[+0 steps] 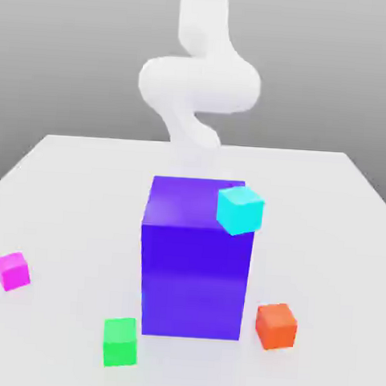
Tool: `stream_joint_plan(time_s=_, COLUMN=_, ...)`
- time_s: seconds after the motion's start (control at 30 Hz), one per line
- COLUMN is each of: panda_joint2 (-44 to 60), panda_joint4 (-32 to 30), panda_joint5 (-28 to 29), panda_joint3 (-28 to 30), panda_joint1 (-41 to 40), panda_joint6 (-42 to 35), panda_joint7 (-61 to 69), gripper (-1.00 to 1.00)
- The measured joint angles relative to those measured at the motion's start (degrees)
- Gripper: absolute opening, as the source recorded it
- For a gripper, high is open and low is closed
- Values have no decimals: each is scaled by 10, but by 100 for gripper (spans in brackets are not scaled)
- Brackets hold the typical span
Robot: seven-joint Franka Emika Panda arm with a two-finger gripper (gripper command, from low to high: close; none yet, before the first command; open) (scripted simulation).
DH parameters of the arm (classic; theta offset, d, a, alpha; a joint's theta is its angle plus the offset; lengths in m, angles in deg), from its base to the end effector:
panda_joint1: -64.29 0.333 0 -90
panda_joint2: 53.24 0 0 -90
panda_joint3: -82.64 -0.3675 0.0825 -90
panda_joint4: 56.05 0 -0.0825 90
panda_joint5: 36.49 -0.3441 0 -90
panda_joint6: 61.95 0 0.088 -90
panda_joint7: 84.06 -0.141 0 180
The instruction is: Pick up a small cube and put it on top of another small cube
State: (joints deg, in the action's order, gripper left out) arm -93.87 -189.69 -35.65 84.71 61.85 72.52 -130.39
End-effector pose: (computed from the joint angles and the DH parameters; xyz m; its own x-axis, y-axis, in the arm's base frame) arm 0.3293 -0.0319 0.6823 0.4661 -0.7614 0.4506 -0.5884 -0.6471 -0.4849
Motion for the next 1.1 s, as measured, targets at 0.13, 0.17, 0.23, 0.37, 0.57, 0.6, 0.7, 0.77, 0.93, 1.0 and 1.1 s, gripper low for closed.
stream_joint_plan(time_s=0.13, panda_joint2=85, panda_joint4=-31, panda_joint5=11, panda_joint3=39, panda_joint1=-40, panda_joint6=45, panda_joint7=-6, gripper=0)
stream_joint_plan(time_s=0.17, panda_joint2=106, panda_joint4=-38, panda_joint5=13, panda_joint3=49, panda_joint1=-49, panda_joint6=55, panda_joint7=-7, gripper=0)
stream_joint_plan(time_s=0.23, panda_joint2=147, panda_joint4=-53, panda_joint5=14, panda_joint3=70, panda_joint1=-68, panda_joint6=77, panda_joint7=-7, gripper=0)
stream_joint_plan(time_s=0.37, panda_joint2=228, panda_joint4=-82, panda_joint5=12, panda_joint3=116, panda_joint1=-103, panda_joint6=120, panda_joint7=-4, gripper=0)
stream_joint_plan(time_s=0.57, panda_joint2=354, panda_joint4=-127, panda_joint5=-21, panda_joint3=186, panda_joint1=-153, panda_joint6=184, panda_joint7=23, gripper=0)
stream_joint_plan(time_s=0.6, panda_joint2=376, panda_joint4=-134, panda_joint5=-32, panda_joint3=195, panda_joint1=-171, panda_joint6=195, panda_joint7=31, gripper=0)
stream_joint_plan(time_s=0.7, panda_joint2=443, panda_joint4=-156, panda_joint5=-74, panda_joint3=208, panda_joint1=-210, panda_joint6=226, panda_joint7=62, gripper=0)
stream_joint_plan(time_s=0.77, panda_joint2=487, panda_joint4=-168, panda_joint5=-107, panda_joint3=205, panda_joint1=-236, panda_joint6=247, panda_joint7=87, gripper=0)
stream_joint_plan(time_s=0.93, panda_joint2=593, panda_joint4=-152, panda_joint5=-205, panda_joint3=127, panda_joint1=-306, panda_joint6=318, panda_joint7=161, gripper=0)
stream_joint_plan(time_s=1.0, panda_joint2=624, panda_joint4=-145, panda_joint5=-228, panda_joint3=95, panda_joint1=-333, panda_joint6=342, panda_joint7=179, gripper=-100)
stream_joint_plan(time_s=1.1, panda_joint2=624, panda_joint4=-145, panda_joint5=-227, panda_joint3=95, panda_joint1=-333, panda_joint6=342, panda_joint7=179, gripper=-100)
